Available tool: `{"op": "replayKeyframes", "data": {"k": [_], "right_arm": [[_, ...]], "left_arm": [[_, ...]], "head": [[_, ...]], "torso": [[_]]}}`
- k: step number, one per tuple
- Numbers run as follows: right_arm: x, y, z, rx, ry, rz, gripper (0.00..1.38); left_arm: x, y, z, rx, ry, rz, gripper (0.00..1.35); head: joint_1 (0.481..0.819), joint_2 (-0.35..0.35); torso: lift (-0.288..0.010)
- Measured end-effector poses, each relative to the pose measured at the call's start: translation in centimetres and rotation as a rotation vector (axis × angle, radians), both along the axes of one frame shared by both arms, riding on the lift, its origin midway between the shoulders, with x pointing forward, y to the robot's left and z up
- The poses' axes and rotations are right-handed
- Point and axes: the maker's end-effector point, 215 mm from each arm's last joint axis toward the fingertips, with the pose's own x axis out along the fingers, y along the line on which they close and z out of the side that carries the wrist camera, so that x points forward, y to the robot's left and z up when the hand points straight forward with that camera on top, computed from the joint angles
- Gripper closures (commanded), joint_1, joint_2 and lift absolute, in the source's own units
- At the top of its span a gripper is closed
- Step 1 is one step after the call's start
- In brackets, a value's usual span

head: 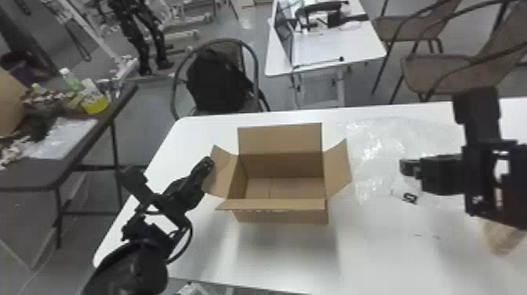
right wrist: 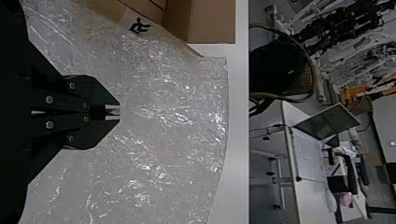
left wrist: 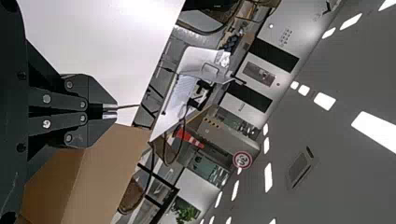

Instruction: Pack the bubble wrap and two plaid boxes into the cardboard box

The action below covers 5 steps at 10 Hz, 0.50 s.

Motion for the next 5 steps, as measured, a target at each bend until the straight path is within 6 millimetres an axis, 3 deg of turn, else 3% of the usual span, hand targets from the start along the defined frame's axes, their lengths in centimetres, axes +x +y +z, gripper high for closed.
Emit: {"op": "replayKeyframes", "data": {"k": [2, 5], "right_arm": [[1.1, 0.2, 6.3, 0.040, -0.135, -0.001, 1.28], [0.7, 3.8, 12.7, 0.163, -0.238, 0.097, 1.28]], "left_arm": [[0.0, -0.2, -0.1, -0.004, 0.001, 0.000, 1.22], [0.2, -0.5, -0.2, -0.010, 0.003, 0.005, 1.22]], "head": [[0.695, 0.297], [0.661, 0.324]], "torso": [[-0.108], [-0.108]]}}
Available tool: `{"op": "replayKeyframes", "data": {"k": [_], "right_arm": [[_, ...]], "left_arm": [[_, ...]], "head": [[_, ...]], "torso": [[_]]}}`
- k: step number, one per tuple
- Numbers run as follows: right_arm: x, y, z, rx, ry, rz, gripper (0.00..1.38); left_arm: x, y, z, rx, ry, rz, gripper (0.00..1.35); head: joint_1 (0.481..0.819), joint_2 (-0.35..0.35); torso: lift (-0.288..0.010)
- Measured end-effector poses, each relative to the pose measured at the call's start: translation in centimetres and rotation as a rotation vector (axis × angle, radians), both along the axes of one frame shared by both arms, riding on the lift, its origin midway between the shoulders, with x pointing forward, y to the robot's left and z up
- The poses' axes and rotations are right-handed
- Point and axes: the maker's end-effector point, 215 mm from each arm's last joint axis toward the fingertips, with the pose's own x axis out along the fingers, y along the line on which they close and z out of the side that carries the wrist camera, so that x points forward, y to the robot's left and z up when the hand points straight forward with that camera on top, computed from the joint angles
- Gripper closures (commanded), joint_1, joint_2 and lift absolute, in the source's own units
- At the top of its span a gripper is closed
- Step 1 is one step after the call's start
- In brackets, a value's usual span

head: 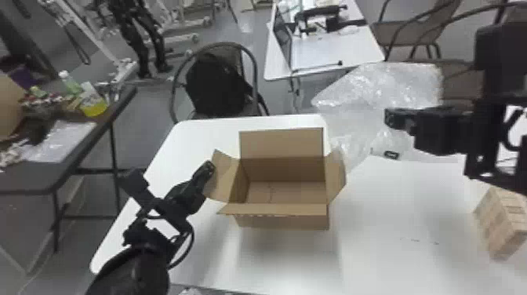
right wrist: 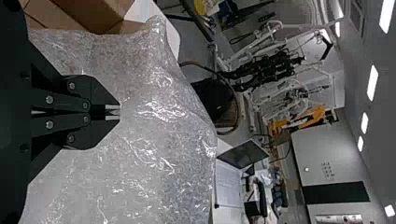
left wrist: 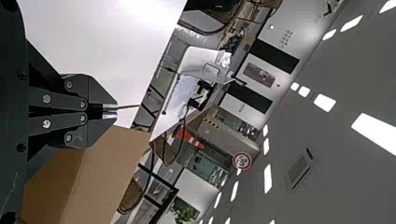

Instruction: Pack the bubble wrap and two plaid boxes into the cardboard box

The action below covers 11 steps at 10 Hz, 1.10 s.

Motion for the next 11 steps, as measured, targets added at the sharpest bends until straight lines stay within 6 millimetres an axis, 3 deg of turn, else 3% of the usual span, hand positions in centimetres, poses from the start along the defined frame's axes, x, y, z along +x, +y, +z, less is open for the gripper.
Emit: {"op": "replayKeyframes", "data": {"k": [3, 6, 7, 10, 11], "right_arm": [[-0.5, 4.4, 3.4, 0.069, -0.054, 0.132, 1.28], [0.2, 6.6, 8.0, 0.117, -0.146, 0.174, 1.28], [0.4, 7.2, 7.2, 0.120, -0.124, 0.191, 1.28], [-0.2, 12.2, -0.8, 0.199, 0.111, 0.333, 1.28], [0.0, 12.5, -2.6, 0.196, 0.153, 0.334, 1.28]], "left_arm": [[0.4, -1.3, -0.5, -0.012, 0.008, -0.007, 1.22], [0.7, -2.1, -0.6, -0.015, 0.011, -0.017, 1.22], [0.9, -2.2, -0.4, -0.015, 0.007, -0.018, 1.22], [1.3, -2.7, -0.1, -0.013, -0.001, -0.005, 1.22], [1.4, -2.8, -0.1, -0.008, -0.002, 0.004, 1.22]], "head": [[0.640, 0.350], [0.603, 0.350], [0.602, 0.350], [0.640, 0.350], [0.650, 0.350]], "torso": [[-0.108], [-0.108], [-0.108], [-0.108], [-0.108]]}}
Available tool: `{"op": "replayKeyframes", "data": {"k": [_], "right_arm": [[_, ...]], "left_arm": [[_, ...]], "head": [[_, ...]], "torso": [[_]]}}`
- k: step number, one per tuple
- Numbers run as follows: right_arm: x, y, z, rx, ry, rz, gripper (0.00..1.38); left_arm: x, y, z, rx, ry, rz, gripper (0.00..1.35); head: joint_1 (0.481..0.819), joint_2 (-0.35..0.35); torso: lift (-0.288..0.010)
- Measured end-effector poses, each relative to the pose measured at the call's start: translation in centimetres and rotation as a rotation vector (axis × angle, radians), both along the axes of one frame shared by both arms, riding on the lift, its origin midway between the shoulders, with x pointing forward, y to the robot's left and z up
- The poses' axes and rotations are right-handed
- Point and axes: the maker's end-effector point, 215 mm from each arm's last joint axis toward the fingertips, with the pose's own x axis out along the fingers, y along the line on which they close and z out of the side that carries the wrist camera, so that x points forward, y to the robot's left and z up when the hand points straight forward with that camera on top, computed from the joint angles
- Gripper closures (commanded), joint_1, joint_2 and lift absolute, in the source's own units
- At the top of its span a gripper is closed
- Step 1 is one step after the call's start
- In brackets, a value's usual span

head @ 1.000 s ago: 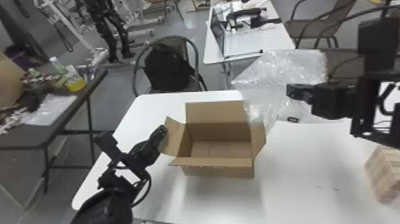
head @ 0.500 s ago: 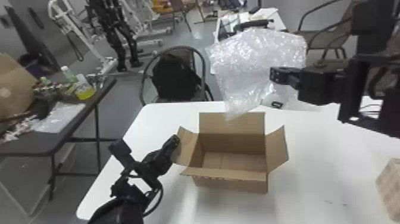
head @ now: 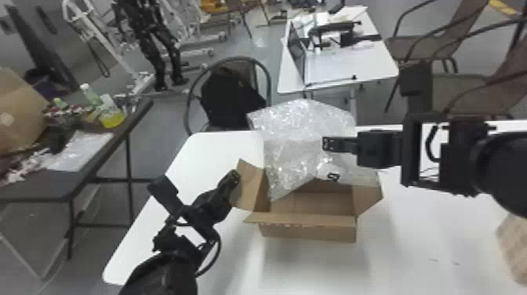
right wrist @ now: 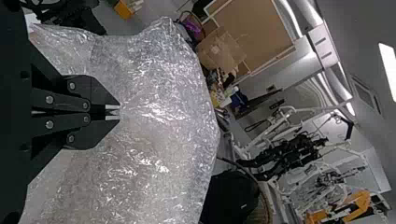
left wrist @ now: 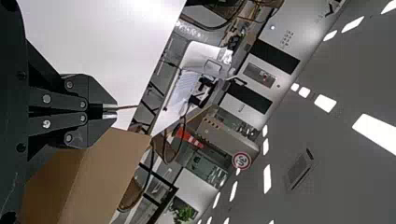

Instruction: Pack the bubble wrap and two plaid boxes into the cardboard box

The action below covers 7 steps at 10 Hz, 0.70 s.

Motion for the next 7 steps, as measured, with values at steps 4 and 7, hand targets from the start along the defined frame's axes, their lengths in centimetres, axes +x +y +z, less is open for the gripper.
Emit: {"op": "replayKeyframes", "data": {"k": [4, 7], "right_arm": [[-0.7, 1.6, -5.6, 0.013, 0.140, 0.051, 1.28], [0.0, 0.4, -8.2, -0.082, 0.132, 0.021, 1.25]], "left_arm": [[0.7, -3.1, 0.7, -0.039, -0.027, -0.001, 1.22], [0.8, -4.9, 1.2, -0.075, -0.044, -0.018, 1.22]], "head": [[0.681, 0.350], [0.695, 0.350]], "torso": [[-0.108], [-0.108]]}}
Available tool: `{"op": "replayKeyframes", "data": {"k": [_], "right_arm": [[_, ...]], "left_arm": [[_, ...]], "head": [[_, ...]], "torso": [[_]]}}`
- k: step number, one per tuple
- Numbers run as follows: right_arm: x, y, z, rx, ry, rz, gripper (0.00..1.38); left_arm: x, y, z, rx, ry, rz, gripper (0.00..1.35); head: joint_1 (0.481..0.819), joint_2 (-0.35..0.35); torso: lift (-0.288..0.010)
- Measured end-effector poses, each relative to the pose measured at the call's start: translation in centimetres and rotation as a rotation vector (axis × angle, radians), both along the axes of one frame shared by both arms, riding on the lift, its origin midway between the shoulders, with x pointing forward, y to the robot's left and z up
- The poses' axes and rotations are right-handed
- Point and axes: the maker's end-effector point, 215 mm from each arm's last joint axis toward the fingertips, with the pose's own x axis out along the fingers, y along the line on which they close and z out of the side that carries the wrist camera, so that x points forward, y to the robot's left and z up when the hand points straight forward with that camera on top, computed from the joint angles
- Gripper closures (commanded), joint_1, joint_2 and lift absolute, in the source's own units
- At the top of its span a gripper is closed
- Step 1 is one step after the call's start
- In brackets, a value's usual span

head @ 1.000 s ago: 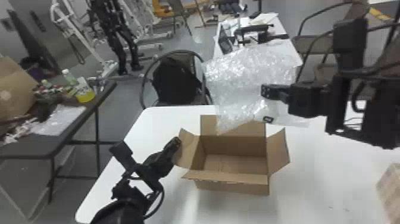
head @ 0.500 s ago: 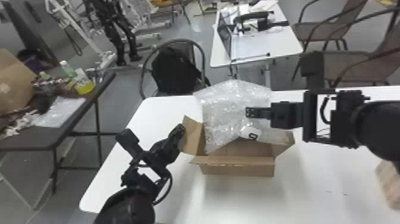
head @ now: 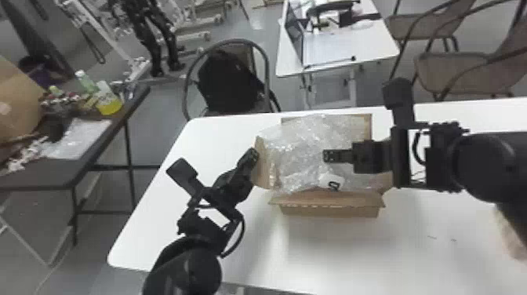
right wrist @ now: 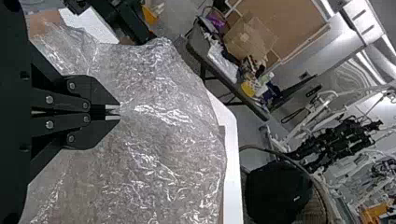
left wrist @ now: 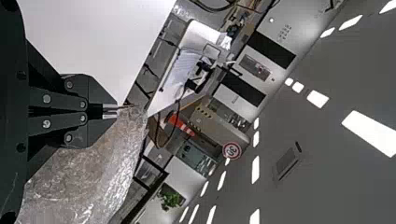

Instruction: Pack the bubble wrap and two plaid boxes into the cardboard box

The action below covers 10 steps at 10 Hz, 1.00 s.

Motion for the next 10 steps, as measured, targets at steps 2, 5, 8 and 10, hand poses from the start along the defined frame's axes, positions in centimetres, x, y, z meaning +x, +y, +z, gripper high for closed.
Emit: {"op": "replayKeyframes", "data": {"k": [2, 5, 8, 10], "right_arm": [[0.2, -1.1, -0.8, -0.076, -0.013, -0.020, 0.48], [-0.1, -1.4, -1.9, -0.088, -0.005, -0.026, 0.14], [2.1, -4.3, 5.1, -0.090, -0.221, -0.119, 0.14], [2.2, -10.0, 8.1, -0.146, -0.364, -0.256, 0.14]], "left_arm": [[0.0, 0.1, 0.1, -0.005, -0.005, 0.003, 1.22], [0.0, 0.0, 0.2, -0.012, -0.006, 0.001, 1.22], [-0.1, 1.1, 0.0, -0.013, 0.002, 0.018, 1.22], [-0.4, 2.3, -0.2, -0.011, 0.007, 0.039, 1.22]], "head": [[0.695, 0.350], [0.695, 0.350], [0.667, 0.337], [0.653, 0.303]], "torso": [[-0.108], [-0.108], [-0.108], [-0.108]]}}
